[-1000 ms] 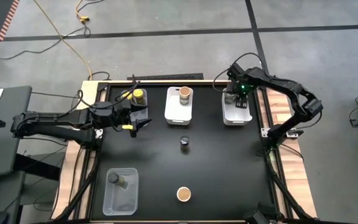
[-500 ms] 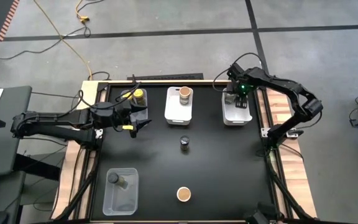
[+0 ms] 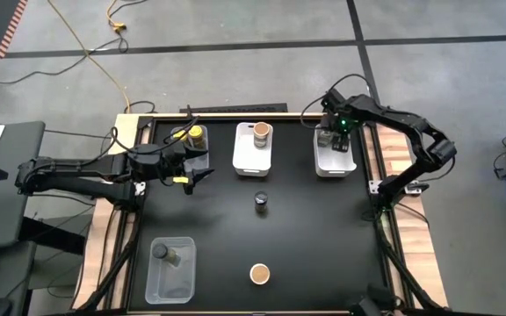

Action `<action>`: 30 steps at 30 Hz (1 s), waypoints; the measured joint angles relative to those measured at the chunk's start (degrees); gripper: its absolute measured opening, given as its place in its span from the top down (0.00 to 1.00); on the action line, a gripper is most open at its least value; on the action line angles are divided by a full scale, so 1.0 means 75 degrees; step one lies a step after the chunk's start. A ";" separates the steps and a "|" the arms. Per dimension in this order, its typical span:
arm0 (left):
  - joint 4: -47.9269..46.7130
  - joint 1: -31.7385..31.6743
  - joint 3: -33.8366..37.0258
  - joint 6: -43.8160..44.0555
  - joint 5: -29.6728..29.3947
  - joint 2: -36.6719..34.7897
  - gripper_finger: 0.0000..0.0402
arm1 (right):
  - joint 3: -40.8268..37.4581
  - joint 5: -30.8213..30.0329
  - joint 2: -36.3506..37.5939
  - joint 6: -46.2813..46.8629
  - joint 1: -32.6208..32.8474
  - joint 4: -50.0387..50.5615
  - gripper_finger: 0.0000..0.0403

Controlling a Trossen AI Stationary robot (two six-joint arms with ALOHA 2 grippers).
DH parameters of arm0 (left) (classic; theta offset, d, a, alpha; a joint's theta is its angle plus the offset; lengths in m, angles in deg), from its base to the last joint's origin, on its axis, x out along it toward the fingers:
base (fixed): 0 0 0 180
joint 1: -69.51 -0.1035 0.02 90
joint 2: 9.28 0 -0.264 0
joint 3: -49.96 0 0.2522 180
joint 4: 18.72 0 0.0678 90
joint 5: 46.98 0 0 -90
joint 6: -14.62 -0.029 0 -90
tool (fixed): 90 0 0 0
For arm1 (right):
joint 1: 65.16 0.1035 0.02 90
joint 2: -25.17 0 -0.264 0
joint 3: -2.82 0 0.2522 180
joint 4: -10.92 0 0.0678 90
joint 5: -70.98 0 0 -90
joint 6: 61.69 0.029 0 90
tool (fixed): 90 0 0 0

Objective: Sort spices by type
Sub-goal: Put the green spice bottle into the right white bin, then adjust the green spice bottles

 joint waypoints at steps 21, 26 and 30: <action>0.0006 0.0000 0.0000 0.0000 0.0000 0.0000 0.20 | 0.0914 -0.0154 0.0003 0.0106 -0.0178 0.1030 0.03; 0.0005 0.0000 0.0000 0.0000 0.0000 0.0000 0.20 | 0.1553 -0.0154 0.0005 0.0991 -0.0178 0.1697 0.03; -0.0018 0.0000 0.0000 0.0000 0.0000 0.0000 0.20 | 0.2032 -0.0152 0.0006 0.1609 -0.0176 0.2159 0.03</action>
